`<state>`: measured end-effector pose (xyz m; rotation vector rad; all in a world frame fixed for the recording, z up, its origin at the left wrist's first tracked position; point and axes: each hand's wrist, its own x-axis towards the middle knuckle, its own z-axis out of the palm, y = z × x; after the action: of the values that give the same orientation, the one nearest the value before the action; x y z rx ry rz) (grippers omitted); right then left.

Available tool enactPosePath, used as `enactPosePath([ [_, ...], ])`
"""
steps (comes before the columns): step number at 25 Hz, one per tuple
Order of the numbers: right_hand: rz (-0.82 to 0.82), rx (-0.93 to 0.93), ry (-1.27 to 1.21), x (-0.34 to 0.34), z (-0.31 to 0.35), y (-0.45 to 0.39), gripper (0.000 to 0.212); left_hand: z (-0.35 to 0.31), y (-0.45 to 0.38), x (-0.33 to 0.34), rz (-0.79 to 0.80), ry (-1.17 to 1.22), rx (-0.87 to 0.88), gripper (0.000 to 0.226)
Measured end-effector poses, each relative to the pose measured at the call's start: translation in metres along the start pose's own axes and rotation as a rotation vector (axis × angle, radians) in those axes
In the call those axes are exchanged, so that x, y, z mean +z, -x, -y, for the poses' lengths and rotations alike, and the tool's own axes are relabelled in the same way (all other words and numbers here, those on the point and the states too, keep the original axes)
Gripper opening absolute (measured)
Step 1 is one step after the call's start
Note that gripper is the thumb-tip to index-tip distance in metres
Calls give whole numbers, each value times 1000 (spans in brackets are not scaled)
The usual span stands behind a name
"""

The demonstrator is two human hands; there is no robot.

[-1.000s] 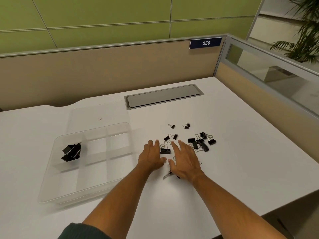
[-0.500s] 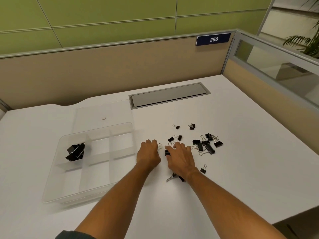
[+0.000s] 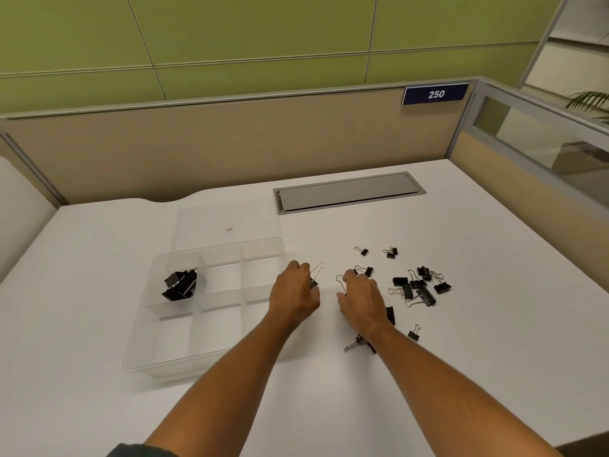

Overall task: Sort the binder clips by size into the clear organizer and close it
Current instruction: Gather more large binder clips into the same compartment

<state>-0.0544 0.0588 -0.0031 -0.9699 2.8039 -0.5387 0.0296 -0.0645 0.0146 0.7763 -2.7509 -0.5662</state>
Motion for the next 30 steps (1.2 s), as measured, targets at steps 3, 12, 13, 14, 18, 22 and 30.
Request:
enactPosePath([
  [3, -71, -43, -11, -9, 16, -6, 36, 14, 2, -14, -44, 17, -15, 17],
  [12, -136, -138, -159, -1, 92, -21, 40, 87, 11, -60, -178, 32, -88, 22],
  [13, -139, -140, -178, 2, 100, -22, 39, 97, 11, -64, -185, 16, -105, 23],
  [14, -143, -150, -187, 5, 108, -22, 39, 108, 12, -68, -196, -10, -121, 23],
  [18, -149, -177, -194, 16, 131, -26, 38, 142, 7, -76, -175, -206, -204, 23],
  [22, -148, -177, -174, 26, 141, -31, 38, 154, -2, -77, -60, -358, -225, 24],
  [30, -123, -173, -156, 42, 154, -39, 39, 164, -15, -72, 61, -321, -131, 41],
])
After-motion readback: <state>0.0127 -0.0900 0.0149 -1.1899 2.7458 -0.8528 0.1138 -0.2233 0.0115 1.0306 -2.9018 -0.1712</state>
